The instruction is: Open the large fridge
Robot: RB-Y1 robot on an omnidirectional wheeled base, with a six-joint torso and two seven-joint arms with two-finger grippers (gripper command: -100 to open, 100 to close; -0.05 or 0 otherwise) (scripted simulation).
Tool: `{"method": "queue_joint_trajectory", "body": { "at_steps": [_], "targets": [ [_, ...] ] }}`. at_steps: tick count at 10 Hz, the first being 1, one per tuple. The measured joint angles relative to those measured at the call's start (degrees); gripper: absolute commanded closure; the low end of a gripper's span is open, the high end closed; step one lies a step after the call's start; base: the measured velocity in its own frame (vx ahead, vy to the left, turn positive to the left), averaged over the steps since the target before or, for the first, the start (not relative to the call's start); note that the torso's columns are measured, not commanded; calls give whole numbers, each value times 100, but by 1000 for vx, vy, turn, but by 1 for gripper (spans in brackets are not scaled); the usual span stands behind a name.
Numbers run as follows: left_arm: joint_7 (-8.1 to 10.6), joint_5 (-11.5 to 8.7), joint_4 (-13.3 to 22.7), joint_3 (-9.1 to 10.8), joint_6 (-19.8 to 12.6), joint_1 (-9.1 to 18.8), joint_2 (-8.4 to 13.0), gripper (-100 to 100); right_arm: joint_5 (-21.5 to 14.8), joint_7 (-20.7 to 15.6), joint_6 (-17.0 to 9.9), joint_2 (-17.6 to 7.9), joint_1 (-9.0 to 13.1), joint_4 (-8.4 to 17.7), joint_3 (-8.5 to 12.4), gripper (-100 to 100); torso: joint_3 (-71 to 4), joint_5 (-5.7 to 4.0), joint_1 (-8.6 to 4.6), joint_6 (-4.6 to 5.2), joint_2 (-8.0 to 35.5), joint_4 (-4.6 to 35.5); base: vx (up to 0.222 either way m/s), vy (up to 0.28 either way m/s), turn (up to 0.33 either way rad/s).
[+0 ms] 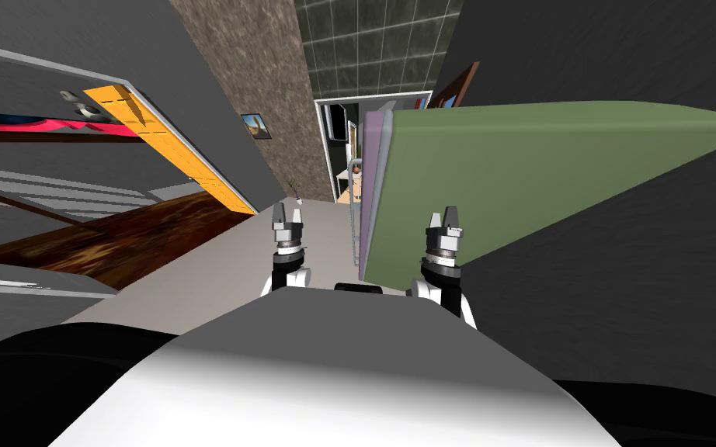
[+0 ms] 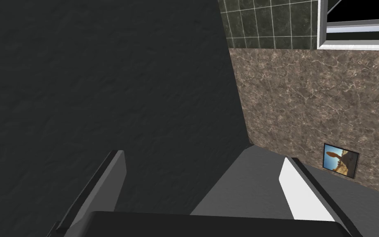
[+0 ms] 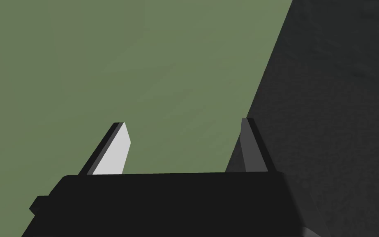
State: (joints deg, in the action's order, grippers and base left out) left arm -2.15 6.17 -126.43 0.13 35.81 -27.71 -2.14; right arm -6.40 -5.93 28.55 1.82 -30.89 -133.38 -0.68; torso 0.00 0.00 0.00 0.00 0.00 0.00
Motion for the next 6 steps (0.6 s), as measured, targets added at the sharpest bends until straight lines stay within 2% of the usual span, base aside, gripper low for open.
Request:
{"method": "queue_joint_trajectory", "body": {
  "at_steps": [2,6],
  "targets": [
    [0,0,0,0,0,0,0,0,0,0,0,0,0,0,0,0,-1200,0,0,0,597,600,0,0,0],
    [0,0,-1,0,0,0,0,0,0,0,0,0,0,-1,0,0,-4536,0,0,0,2269,2268,0,0,0]
  ]
}}
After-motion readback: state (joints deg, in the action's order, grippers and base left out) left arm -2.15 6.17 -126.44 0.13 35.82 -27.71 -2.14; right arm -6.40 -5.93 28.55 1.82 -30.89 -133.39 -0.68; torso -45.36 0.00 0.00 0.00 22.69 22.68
